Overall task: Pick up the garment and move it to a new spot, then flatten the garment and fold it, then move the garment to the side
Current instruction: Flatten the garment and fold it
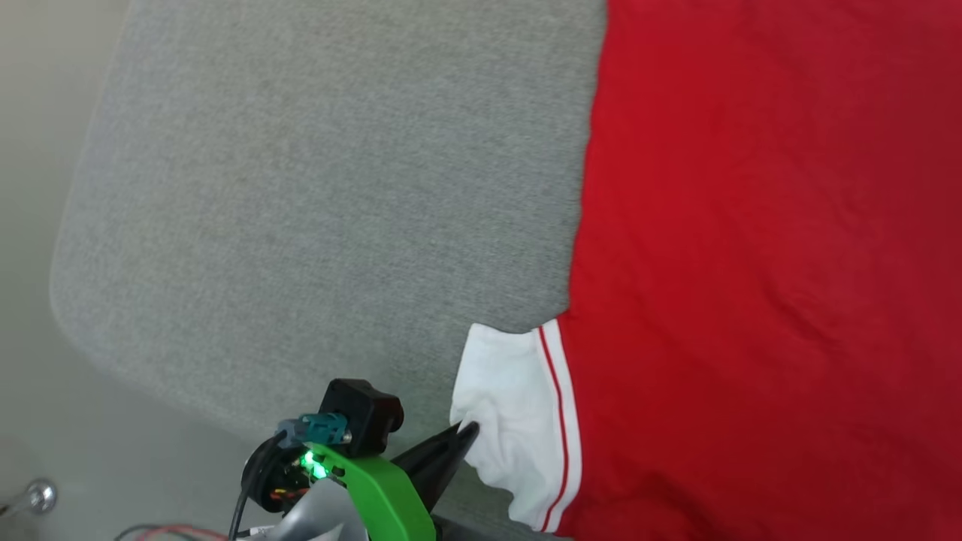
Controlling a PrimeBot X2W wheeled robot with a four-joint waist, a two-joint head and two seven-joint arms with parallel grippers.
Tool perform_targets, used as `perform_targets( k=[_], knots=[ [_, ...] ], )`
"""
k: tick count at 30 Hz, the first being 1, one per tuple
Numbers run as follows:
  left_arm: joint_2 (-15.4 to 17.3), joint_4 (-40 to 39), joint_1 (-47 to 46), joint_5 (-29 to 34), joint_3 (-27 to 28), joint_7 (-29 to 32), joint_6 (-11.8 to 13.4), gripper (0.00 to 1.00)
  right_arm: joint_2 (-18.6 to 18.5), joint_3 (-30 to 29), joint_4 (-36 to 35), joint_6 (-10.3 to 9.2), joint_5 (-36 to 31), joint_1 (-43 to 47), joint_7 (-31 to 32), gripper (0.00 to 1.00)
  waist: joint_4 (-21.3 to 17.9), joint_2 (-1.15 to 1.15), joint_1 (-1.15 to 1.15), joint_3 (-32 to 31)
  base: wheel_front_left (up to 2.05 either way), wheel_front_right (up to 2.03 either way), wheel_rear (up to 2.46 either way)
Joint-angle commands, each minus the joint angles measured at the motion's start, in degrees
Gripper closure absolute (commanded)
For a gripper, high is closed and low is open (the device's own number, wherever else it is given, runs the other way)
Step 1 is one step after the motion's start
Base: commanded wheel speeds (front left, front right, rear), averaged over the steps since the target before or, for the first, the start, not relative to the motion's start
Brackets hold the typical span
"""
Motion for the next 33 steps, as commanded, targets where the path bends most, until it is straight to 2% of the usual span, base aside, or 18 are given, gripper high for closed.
perform_targets(
  k=[1,10,11,12,13,23,33],
  knots=[
    [-0.54,0.22,-1.21,0.35,-0.20,-0.46,-0.34,1.00,-0.20,0.43,1.02,-0.05,-0.69,-0.95,-0.08,0.00,3.44,0.00,-0.01,3.02,0.00,0.00,0.00],
    [-1.58,1.46,-1.55,-0.18,-0.74,-1.65,-0.66,1.00,-0.57,3.28,4.88,-0.05,-0.99,-0.83,-0.67,0.00,4.16,0.00,-0.01,3.70,0.00,0.00,0.00],
    [-1.63,1.56,-1.66,-0.16,-0.78,-1.70,-0.68,1.00,-0.59,3.46,5.06,-0.05,-0.90,-0.58,-0.40,0.05,4.17,0.00,-0.01,3.74,0.00,0.00,0.00],
    [-1.69,1.65,-1.81,-0.15,-0.82,-1.77,-0.70,1.00,-0.68,3.68,5.12,-0.05,-0.81,-0.31,-0.18,0.71,4.19,0.00,-0.01,3.81,0.00,0.00,0.00],
    [-1.74,1.72,-1.96,-0.14,-0.84,-1.81,-0.73,1.00,-0.79,3.80,5.15,-0.05,-0.73,-0.11,-0.16,1.00,4.21,0.00,-0.01,3.84,0.00,0.00,0.00],
    [-1.97,2.55,-2.91,0.16,-0.73,-2.19,-0.32,1.00,-1.42,3.78,6.05,-0.05,0.17,1.18,-1.43,1.00,3.37,0.00,-0.01,2.63,0.00,0.00,0.00],
    [-0.93,3.02,-3.27,0.01,0.82,-1.87,0.74,1.00,-0.41,3.39,8.52,-0.05,1.26,7.12,-5.73,1.00,-0.48,0.00,-0.01,-4.13,0.00,0.00,0.00]
  ],
)
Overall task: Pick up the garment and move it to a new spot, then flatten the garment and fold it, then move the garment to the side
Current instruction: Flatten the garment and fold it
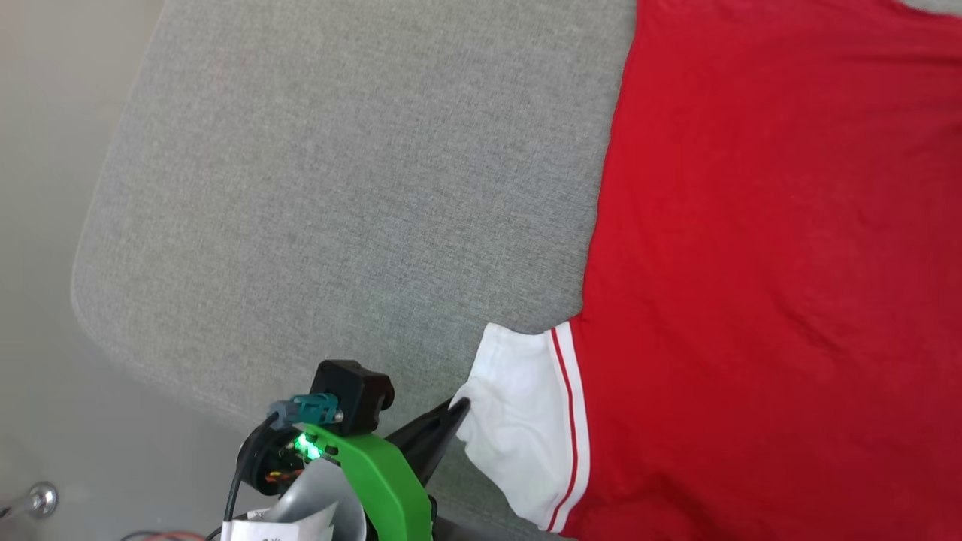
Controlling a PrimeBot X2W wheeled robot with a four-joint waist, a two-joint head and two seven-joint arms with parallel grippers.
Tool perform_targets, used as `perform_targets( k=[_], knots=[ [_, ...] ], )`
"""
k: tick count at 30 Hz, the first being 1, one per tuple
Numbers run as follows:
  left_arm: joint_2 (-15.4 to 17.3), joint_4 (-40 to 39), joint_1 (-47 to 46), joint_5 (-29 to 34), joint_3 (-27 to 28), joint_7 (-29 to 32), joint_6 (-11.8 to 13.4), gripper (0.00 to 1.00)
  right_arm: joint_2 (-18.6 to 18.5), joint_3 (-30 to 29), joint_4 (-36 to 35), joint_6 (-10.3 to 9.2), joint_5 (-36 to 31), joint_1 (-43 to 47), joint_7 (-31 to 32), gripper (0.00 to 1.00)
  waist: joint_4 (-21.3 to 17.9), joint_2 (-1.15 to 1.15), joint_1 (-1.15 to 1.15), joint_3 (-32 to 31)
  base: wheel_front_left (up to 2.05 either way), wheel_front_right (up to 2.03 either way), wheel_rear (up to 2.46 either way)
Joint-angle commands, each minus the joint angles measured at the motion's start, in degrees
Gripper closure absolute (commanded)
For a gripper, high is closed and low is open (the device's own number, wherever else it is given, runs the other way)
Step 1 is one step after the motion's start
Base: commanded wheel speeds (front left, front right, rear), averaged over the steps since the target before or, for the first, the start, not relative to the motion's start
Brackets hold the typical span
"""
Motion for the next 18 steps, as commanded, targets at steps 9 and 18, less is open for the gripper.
perform_targets(
  k=[9,18],
  knots=[
    [1.92,1.25,-0.35,-0.50,1.68,1.59,1.48,1.00,0.37,-0.12,1.93,-0.03,3.53,12.13,-4.10,1.00,-6.55,0.00,-0.01,-11.37,0.00,0.00,0.00],
    [2.30,3.33,1.79,-1.65,2.47,1.43,2.53,1.00,2.11,-3.96,0.21,-0.03,6.71,26.04,-9.81,1.00,-10.43,0.00,-0.01,-18.67,0.00,0.00,0.00]
  ],
)
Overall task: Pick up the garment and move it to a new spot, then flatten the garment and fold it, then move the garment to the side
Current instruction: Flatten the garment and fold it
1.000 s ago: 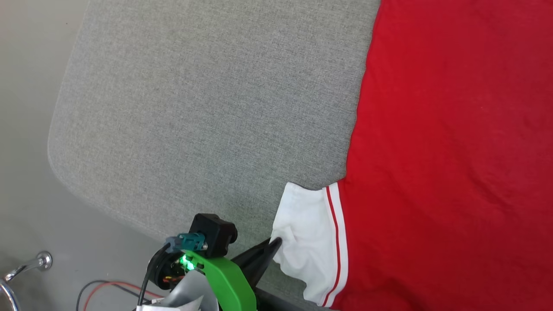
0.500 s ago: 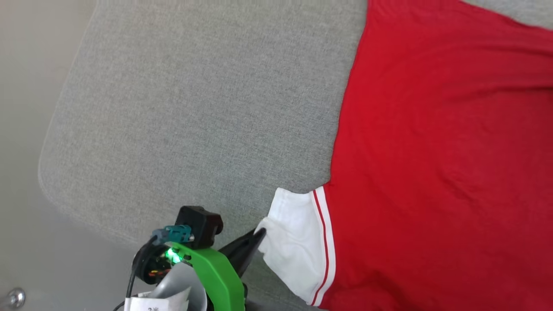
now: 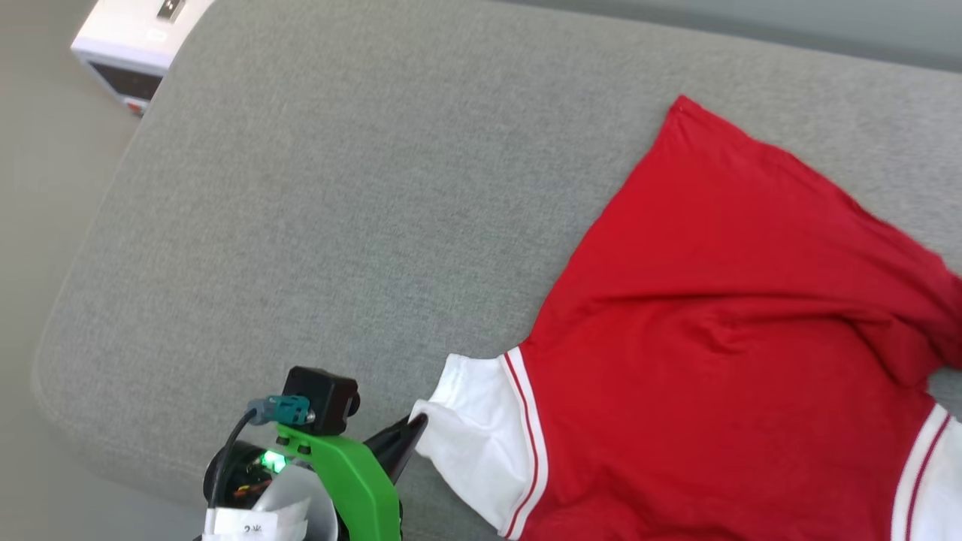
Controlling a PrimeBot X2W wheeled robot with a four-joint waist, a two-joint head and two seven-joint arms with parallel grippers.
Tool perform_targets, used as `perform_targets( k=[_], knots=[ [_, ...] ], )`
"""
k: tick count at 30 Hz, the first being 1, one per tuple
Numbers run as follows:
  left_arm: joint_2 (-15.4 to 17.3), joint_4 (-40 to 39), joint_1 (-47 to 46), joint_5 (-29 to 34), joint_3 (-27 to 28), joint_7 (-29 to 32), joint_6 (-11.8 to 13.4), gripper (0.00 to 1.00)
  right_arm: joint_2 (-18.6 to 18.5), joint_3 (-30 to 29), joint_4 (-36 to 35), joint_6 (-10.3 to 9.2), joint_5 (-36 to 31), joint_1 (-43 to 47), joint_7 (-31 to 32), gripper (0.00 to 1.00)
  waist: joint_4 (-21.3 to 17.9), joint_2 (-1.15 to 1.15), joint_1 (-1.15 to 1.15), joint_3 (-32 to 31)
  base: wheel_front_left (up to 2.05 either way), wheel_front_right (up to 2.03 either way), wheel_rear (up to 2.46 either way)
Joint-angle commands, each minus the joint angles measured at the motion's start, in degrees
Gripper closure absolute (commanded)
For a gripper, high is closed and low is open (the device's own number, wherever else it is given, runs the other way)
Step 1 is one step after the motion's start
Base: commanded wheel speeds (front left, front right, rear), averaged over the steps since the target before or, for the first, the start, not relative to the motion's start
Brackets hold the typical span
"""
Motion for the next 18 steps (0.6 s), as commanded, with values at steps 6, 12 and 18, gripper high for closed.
perform_targets(
  k=[6,12,18],
  knots=[
    [-0.07,1.63,2.32,-0.97,0.72,-1.47,1.14,1.00,2.48,-5.30,-3.95,-0.04,1.31,11.12,-0.90,1.00,-6.13,0.00,0.00,-7.73,0.00,0.00,0.00],
    [-1.00,3.21,3.42,-1.38,0.86,-2.99,1.73,1.00,4.78,-10.39,-10.49,-0.04,0.75,20.64,-0.06,1.00,-7.62,0.00,0.00,-9.88,0.00,0.00,0.00],
    [-3.10,4.90,4.16,-2.12,1.04,-5.67,2.26,1.00,9.70,-15.55,-15.01,-0.04,-0.17,28.84,1.97,1.00,-8.48,0.00,0.00,-10.94,0.00,0.00,0.00]
  ],
)
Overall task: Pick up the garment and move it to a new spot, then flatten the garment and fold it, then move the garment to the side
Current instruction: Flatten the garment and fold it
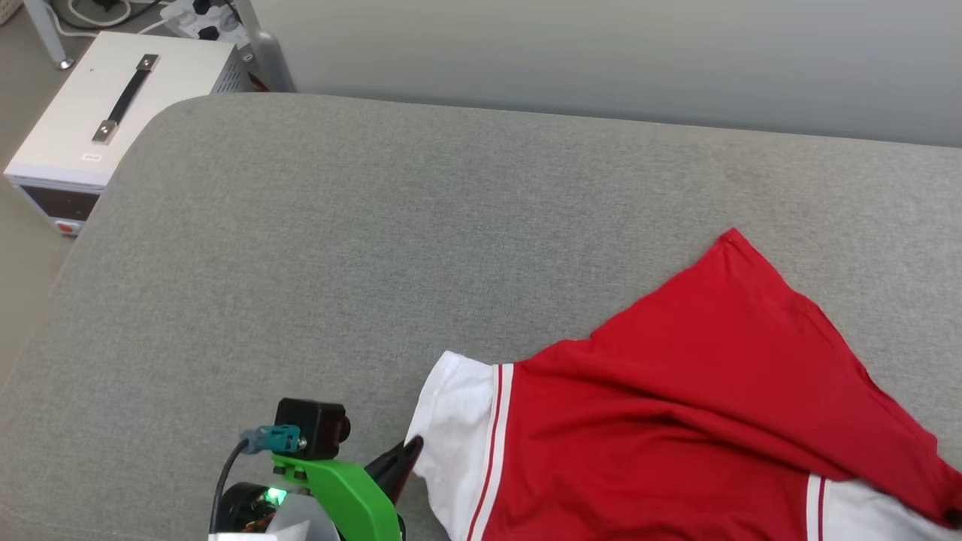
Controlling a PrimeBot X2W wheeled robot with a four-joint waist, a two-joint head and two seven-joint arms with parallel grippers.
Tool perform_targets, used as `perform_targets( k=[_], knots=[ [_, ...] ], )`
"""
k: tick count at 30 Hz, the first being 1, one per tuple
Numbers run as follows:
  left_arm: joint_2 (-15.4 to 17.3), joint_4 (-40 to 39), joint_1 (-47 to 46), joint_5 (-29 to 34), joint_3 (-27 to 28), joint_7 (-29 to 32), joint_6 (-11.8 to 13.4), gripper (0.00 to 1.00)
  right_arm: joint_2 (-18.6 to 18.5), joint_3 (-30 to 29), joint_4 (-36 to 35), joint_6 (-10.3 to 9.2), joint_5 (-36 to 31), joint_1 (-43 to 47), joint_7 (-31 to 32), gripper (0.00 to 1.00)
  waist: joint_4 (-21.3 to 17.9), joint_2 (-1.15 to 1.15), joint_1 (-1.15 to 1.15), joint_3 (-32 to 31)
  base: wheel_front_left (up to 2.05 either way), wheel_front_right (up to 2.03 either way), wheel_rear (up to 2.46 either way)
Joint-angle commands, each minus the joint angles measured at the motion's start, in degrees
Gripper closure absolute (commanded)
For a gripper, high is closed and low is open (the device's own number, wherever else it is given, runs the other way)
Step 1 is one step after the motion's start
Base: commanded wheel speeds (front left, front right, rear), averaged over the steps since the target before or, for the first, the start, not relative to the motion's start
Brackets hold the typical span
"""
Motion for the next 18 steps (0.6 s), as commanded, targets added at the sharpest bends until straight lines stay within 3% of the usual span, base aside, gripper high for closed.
perform_targets(
  k=[1,7,8,9,18],
  knots=[
    [-0.47,0.41,0.55,-0.13,0.09,-0.57,0.34,1.00,0.74,-0.43,-0.46,-0.04,-0.87,1.35,0.23,1.00,-0.66,0.00,0.00,-0.58,0.00,0.00,0.00],
    [-1.18,1.66,0.14,0.03,0.01,-1.55,0.64,1.00,3.46,-1.66,0.20,-0.04,-1.79,2.75,-0.03,1.00,-0.68,0.00,0.00,-1.14,0.00,0.00,0.00],
    [-1.34,1.68,0.00,-0.07,-0.04,-1.62,0.60,1.00,3.46,-1.65,0.15,-0.04,-1.95,2.75,-0.20,0.53,-0.61,0.00,0.00,-1.19,0.00,0.00,0.00],
    [-1.48,1.68,-0.16,-0.15,-0.12,-1.64,0.55,1.00,3.41,-1.65,0.00,-0.04,-1.90,2.57,-0.37,0.00,-0.52,0.00,0.00,-1.21,0.00,0.00,0.00],
    [-0.43,-0.54,-0.68,1.87,-1.26,-1.15,0.88,1.00,-0.63,1.16,-6.48,-0.04,0.28,-0.16,1.40,0.00,0.88,0.00,0.00,-1.62,0.00,0.00,0.00]
  ],
)
